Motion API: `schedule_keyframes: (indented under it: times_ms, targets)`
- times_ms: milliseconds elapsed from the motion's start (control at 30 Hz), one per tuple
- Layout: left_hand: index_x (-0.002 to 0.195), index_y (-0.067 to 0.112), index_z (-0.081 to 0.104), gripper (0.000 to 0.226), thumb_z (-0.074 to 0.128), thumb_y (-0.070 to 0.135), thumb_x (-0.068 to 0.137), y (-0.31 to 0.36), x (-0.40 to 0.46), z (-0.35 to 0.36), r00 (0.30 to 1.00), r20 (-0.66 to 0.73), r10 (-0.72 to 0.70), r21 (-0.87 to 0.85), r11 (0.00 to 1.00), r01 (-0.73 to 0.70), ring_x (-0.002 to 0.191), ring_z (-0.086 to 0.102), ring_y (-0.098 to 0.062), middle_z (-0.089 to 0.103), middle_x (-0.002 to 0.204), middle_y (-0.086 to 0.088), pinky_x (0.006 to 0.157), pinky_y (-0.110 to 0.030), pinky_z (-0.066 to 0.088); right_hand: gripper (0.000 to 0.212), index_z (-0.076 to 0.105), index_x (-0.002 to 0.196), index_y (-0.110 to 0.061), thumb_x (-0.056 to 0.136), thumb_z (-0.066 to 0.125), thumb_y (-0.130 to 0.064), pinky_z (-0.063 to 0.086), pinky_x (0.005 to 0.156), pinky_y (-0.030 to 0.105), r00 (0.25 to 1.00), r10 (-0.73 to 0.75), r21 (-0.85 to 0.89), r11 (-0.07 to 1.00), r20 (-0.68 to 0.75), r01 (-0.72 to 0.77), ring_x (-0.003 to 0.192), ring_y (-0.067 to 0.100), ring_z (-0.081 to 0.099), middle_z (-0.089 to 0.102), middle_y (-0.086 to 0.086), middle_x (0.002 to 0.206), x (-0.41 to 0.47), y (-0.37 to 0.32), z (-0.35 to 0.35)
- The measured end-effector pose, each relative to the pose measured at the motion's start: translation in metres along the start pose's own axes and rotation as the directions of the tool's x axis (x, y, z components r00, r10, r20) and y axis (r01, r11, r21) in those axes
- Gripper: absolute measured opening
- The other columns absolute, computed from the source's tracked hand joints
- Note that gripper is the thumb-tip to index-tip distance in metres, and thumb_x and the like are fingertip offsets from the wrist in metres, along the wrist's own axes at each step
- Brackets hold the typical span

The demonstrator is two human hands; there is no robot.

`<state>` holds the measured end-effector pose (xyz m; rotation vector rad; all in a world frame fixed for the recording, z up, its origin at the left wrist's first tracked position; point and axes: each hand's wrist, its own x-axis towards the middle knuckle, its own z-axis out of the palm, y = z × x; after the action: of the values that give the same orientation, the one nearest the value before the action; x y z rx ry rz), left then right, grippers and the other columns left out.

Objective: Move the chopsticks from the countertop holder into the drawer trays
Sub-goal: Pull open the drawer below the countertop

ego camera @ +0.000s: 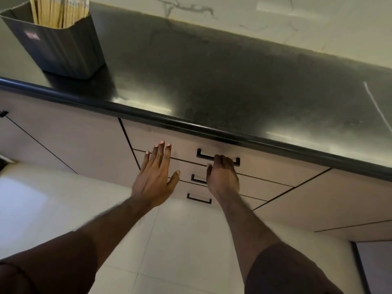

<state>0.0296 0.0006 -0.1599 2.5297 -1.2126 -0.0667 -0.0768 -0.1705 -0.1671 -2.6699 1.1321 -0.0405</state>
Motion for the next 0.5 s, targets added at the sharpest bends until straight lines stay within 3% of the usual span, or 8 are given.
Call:
schedule_keyframes:
  times_ms: [100, 167, 267, 400, 500]
  targets:
    - [0.145, 0.023, -0.027, 0.081, 0.031, 0.053, 0.097, -0.004, -0.014, 0.008, 1.0, 0.025, -0.016, 0.008, 1.0, 0.016, 0.145, -0.022, -0.018, -0.027, 0.156, -0.003, 0.115, -0.035, -0.01, 0.046, 0.043, 0.14, -0.012, 0.095, 0.054, -0.02, 0.042, 0.106, 0.037, 0.998, 0.068, 0.015, 0.998, 0.017, -0.068, 0.134, 0.027, 0.04, 0.046, 0.012, 0.144, 0.011, -0.008, -0.005]
    - [0.144, 0.022, -0.03, 0.082, 0.028, 0.055, 0.096, -0.005, -0.019, 0.01, 1.0, 0.013, -0.025, 0.012, 1.0, 0.024, 0.144, -0.024, -0.018, -0.029, 0.156, -0.003, 0.116, -0.036, -0.01, 0.044, 0.047, 0.134, -0.011, 0.092, 0.059, -0.017, 0.051, 0.088, 0.036, 0.997, 0.081, 0.005, 0.997, 0.02, -0.081, 0.12, 0.027, 0.049, 0.054, 0.015, 0.13, 0.011, -0.01, -0.011]
    - [0.145, 0.02, -0.026, 0.082, 0.026, 0.056, 0.094, -0.004, -0.03, 0.006, 0.999, -0.008, -0.032, 0.003, 0.999, 0.032, 0.145, -0.023, -0.019, -0.027, 0.156, -0.004, 0.116, -0.036, -0.01, 0.032, 0.059, 0.118, -0.01, 0.087, 0.068, -0.014, 0.051, 0.068, 0.033, 0.997, 0.068, 0.025, 0.997, -0.035, -0.067, 0.097, 0.026, 0.059, 0.063, 0.015, 0.107, -0.002, -0.009, -0.012]
    - [0.147, 0.017, -0.022, 0.082, 0.028, 0.054, 0.092, 0.0, -0.054, -0.003, 0.999, -0.008, -0.043, -0.007, 0.999, 0.043, 0.145, -0.022, -0.02, -0.026, 0.157, -0.005, 0.118, -0.038, -0.007, 0.025, 0.064, 0.108, -0.01, 0.085, 0.071, -0.016, 0.046, 0.06, 0.03, 0.995, 0.072, 0.025, 0.997, -0.075, -0.071, 0.081, 0.021, 0.057, 0.066, 0.013, 0.097, -0.027, -0.013, -0.014]
    - [0.148, 0.015, -0.019, 0.082, 0.029, 0.054, 0.093, 0.004, -0.07, -0.011, 0.999, -0.015, -0.045, -0.006, 0.999, 0.045, 0.146, -0.021, -0.02, -0.026, 0.157, -0.004, 0.119, -0.039, -0.005, 0.024, 0.066, 0.106, -0.009, 0.084, 0.072, -0.017, 0.054, 0.066, 0.032, 0.994, 0.058, 0.029, 0.998, -0.097, -0.055, 0.084, 0.022, 0.06, 0.068, 0.013, 0.095, -0.056, -0.015, -0.013]
